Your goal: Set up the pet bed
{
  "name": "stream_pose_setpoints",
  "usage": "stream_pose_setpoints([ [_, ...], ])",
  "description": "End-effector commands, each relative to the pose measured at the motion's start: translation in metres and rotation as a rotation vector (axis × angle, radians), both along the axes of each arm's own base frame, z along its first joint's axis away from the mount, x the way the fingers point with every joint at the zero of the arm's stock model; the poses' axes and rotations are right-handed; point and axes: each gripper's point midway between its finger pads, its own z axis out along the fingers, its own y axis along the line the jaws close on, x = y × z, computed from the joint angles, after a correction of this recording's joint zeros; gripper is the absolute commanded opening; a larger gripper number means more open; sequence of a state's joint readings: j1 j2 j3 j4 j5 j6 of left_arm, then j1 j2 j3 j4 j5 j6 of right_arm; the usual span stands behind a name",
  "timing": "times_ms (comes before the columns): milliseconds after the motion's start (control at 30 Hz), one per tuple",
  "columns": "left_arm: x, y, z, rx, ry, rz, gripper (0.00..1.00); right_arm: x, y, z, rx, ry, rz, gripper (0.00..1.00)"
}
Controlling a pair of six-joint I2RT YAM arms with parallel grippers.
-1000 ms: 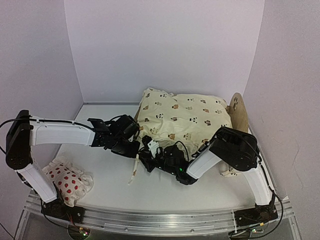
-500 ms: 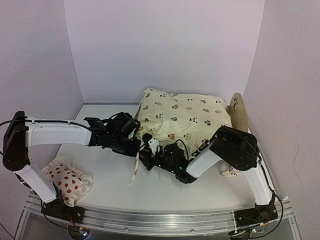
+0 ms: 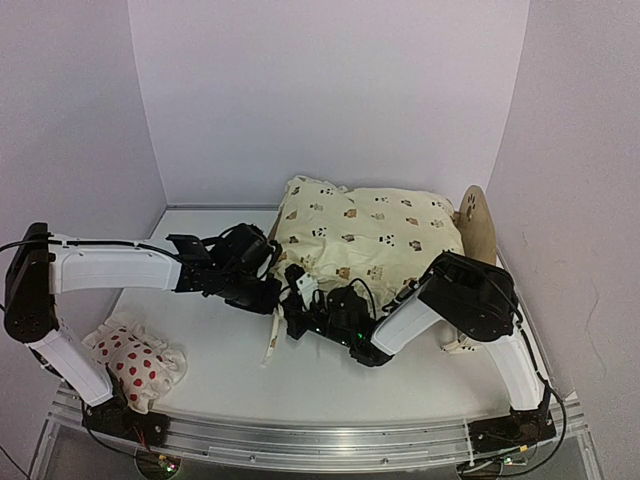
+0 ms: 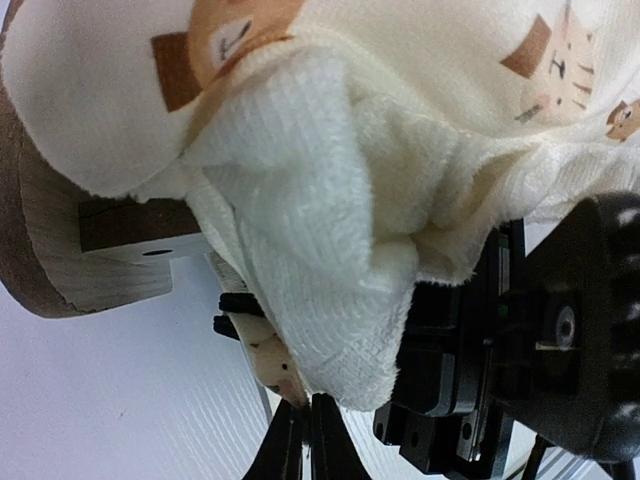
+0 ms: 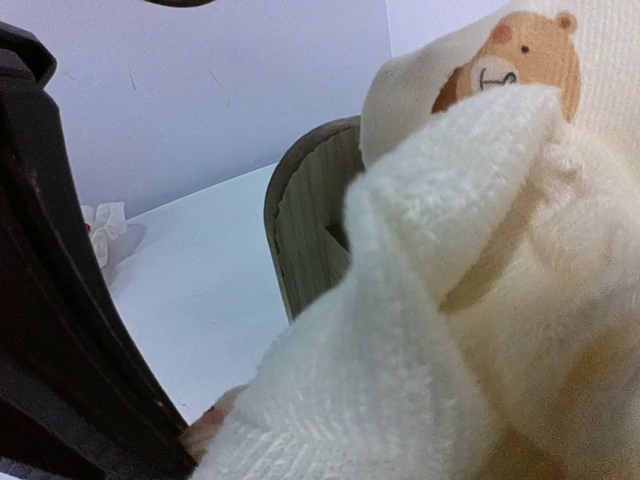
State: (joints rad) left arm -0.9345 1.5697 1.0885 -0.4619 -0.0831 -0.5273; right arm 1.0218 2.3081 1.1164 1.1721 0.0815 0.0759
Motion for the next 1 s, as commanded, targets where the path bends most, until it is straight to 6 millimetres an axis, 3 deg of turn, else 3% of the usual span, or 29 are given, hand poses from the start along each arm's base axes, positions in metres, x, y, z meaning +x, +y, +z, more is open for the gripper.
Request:
stream_pose_setpoints([
  [0,0.001,0.004,0.019,-0.038,-0.03,0.021,0.14,0.007,-0.003,0.015,0.06,-0.018,-0.034,0.0],
  [100,-0.003,0.015,0.017,-0.009,-0.03,0.035,0.43,0.006,-0.005,0.013,0.06,-0.003,-0.035,0.0],
  [267,-0.012,0.029,0.007,0.033,-0.023,0.02,0.56,0.006,-0.008,0.011,0.078,0.034,-0.05,0.0],
  [467,-0.024,0.029,-0.017,0.018,0.012,-0.03,0.56,0.009,-0.011,0.019,0.124,0.078,-0.071,0.0],
  [733,-0.031,0.003,-0.036,-0.085,0.011,-0.14,0.55,0.009,-0.01,0.029,0.141,0.095,-0.069,0.0],
  [967,-0.022,-0.007,-0.058,-0.059,0.01,-0.149,0.51,0.008,-0.008,0.033,0.147,0.102,-0.062,0.0],
])
